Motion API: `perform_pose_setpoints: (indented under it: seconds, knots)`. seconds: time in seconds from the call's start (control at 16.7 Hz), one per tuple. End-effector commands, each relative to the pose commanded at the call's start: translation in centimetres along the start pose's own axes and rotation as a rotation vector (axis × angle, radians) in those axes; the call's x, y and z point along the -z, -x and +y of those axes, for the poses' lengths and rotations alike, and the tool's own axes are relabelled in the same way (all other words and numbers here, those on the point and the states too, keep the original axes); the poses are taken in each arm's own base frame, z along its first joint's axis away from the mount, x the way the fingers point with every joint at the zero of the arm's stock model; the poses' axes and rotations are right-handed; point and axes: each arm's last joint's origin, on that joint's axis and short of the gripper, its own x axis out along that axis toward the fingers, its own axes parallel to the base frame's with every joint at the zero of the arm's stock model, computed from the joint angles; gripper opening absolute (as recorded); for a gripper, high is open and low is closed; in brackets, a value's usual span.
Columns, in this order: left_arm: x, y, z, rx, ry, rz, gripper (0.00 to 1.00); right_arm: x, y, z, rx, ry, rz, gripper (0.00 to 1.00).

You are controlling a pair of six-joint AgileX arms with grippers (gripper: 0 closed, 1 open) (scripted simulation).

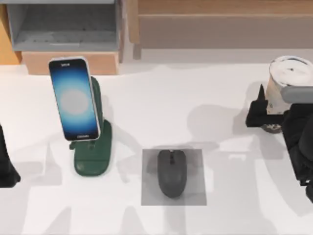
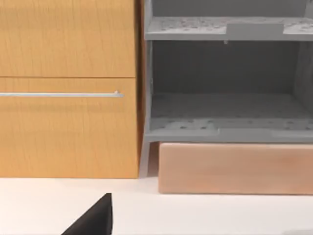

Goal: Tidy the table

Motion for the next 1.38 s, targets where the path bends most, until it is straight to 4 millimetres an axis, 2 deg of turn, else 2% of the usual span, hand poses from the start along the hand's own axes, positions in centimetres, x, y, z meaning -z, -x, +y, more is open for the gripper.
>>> perform_pose_setpoints:
  seconds: [0.66,1.2,1.38]
  knots:
    - [0.00,0.00,0.00,0.000,0.000,0.000,1.00,0.00,0.00,0.00,0.000,0.000,0.000,0.02]
    - [0.00,0.00,0.00,0.000,0.000,0.000,1.00,-0.03,0.03,0.01,-0.001,-0.002,-0.001,0.00]
    - [0.00,0.00,0.00,0.000,0.000,0.000,1.00,-0.63,0.09,0.00,-0.001,-0.002,-0.001,0.00]
